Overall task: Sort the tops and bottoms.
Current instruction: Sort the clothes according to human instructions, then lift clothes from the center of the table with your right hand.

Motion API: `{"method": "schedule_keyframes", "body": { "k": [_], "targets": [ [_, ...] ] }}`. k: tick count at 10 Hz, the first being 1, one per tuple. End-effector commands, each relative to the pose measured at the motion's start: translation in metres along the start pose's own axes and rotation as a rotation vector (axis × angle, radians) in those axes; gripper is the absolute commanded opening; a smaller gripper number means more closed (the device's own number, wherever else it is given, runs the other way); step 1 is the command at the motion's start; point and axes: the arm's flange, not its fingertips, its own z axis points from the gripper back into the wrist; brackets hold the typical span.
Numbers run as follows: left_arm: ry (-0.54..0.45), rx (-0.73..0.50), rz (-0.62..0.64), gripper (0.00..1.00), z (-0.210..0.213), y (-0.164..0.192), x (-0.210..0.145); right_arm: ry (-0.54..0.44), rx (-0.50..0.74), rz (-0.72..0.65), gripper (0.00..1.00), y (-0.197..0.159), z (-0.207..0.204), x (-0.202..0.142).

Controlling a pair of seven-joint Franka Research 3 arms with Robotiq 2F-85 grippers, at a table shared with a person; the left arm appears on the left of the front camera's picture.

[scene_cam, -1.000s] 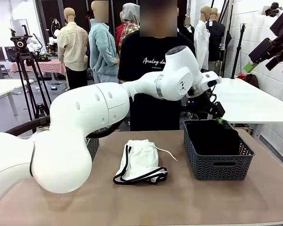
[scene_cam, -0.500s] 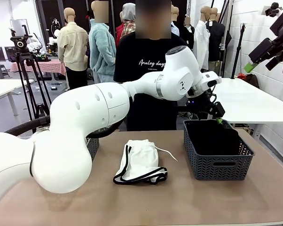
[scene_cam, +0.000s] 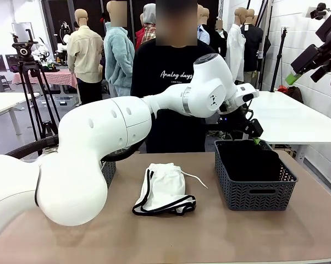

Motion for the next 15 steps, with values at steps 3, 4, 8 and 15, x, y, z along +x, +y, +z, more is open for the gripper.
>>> {"method": "schedule_keyframes", "body": {
  "k": [3, 4, 8, 15],
  "targets": [
    [-0.003, 0.000, -0.002, 1.00, 0.0011, 0.0000, 0.0005, 0.005, -0.008, 0.013, 1.00, -0.0009, -0.0008, 0.0009],
    [-0.003, 0.000, -0.002, 1.00, 0.0011, 0.0000, 0.0005, 0.005, -0.008, 0.013, 1.00, -0.0009, -0.0008, 0.0009],
    [-0.003, 0.000, -0.002, 1.00, 0.0011, 0.0000, 0.0005, 0.005, -0.008, 0.013, 1.00, -0.0009, -0.0008, 0.0009],
    [-0.003, 0.000, -0.002, 1.00, 0.0011, 0.0000, 0.0005, 0.005, -0.008, 0.013, 1.00, -0.0009, -0.0008, 0.0009]
  ]
}}
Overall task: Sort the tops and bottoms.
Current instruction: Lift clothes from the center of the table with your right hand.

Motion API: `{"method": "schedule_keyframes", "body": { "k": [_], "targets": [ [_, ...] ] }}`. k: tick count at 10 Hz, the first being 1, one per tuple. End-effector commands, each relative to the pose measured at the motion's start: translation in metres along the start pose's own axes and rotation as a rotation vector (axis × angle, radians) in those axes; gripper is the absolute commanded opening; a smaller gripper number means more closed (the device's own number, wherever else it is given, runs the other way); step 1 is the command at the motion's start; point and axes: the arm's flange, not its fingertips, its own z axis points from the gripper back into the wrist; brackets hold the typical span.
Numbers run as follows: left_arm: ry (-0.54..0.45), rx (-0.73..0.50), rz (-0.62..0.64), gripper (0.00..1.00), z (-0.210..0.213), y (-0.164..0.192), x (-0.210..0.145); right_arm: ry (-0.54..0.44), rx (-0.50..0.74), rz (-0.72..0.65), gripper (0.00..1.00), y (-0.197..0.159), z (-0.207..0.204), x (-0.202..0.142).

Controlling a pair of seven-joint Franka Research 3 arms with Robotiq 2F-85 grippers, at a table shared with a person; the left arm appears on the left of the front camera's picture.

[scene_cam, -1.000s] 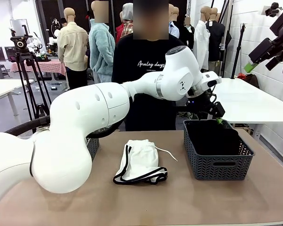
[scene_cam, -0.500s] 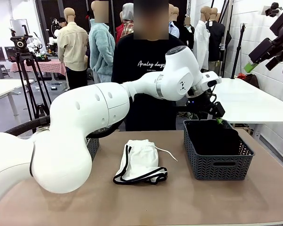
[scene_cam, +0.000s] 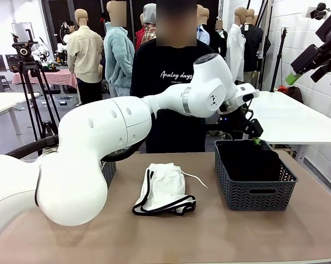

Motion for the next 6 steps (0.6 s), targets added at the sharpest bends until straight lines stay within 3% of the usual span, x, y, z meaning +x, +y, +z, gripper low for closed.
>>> {"method": "schedule_keyframes", "body": {
  "k": [1, 6],
  "targets": [
    [-0.003, 0.000, -0.002, 1.00, 0.0011, 0.0000, 0.0005, 0.005, -0.008, 0.013, 1.00, -0.0009, -0.0008, 0.0009],
    [-0.003, 0.000, -0.002, 1.00, 0.0011, 0.0000, 0.0005, 0.005, -0.008, 0.013, 1.00, -0.0009, -0.0008, 0.0009]
  ]
}}
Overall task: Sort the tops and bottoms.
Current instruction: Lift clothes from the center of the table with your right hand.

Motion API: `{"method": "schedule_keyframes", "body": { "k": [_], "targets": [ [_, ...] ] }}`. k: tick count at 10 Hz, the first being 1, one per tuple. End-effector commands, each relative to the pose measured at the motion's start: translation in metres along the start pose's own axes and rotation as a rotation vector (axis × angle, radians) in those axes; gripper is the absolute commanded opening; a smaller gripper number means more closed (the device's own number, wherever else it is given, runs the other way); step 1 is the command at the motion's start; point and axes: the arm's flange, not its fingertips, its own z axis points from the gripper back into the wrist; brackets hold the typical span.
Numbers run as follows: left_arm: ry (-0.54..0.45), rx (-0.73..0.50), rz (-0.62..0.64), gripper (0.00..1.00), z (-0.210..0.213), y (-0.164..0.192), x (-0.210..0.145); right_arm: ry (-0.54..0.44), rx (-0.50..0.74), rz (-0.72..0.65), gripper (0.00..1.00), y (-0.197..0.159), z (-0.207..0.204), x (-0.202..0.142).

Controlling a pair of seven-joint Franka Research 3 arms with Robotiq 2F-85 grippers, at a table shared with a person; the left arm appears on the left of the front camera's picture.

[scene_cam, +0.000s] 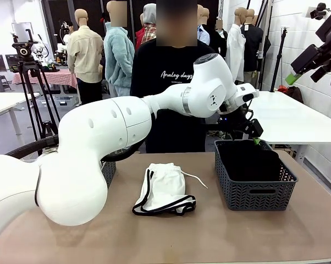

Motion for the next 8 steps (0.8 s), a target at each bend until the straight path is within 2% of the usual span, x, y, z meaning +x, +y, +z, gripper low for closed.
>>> {"method": "schedule_keyframes", "body": {
  "k": [1, 4, 6, 8],
  "targets": [
    [-0.003, 0.000, -0.002, 1.00, 0.001, 0.000, 0.001, 0.005, -0.008, 0.013, 1.00, -0.001, -0.001, 0.001],
    [0.000, 0.000, 0.000, 1.00, 0.000, 0.000, 0.000, 0.005, -0.008, 0.013, 1.00, -0.001, -0.001, 0.001],
    [0.068, 0.214, 0.000, 1.00, 0.059, -0.009, -0.040, 0.005, -0.008, 0.013, 1.00, -0.001, -0.001, 0.001],
    [0.108, 0.232, 0.065, 1.00, 0.102, 0.006, -0.087, 0.005, -0.008, 0.013, 1.00, -0.001, -0.001, 0.001]
  ]
}}
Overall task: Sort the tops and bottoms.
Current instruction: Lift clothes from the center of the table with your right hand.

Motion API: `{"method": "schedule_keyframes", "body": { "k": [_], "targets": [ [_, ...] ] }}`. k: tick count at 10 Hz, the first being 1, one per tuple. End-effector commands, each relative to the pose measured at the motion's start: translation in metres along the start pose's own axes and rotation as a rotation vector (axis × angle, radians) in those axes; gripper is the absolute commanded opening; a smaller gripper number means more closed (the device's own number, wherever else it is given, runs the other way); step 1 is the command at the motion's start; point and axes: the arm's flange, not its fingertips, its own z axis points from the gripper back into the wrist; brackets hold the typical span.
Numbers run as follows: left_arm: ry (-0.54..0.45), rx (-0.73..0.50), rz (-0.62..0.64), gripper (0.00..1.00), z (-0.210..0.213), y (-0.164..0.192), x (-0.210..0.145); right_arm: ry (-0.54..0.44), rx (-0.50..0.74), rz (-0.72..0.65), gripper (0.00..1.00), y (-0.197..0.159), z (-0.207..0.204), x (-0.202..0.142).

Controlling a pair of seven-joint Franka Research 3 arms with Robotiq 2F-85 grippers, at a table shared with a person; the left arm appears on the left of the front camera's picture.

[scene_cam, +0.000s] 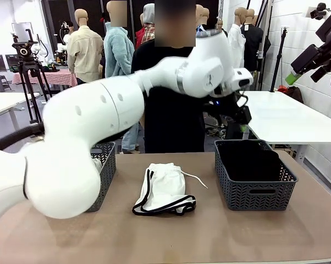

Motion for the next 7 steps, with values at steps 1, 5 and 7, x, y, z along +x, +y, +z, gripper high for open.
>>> {"method": "schedule_keyframes", "body": {
  "k": [1, 5, 7],
  "targets": [
    [0.044, 0.036, 0.073, 1.00, 0.041, 0.014, -0.125, 0.005, -0.008, 0.013, 1.00, -0.001, -0.001, 0.001],
    [0.229, 0.119, 0.282, 1.00, 0.085, 0.026, -0.226, 0.005, -0.008, 0.013, 1.00, -0.001, -0.001, 0.001],
    [0.491, 0.170, 0.461, 1.00, 0.086, 0.028, -0.261, 0.005, -0.008, 0.013, 1.00, -0.001, -0.001, 0.001]
  ]
}}
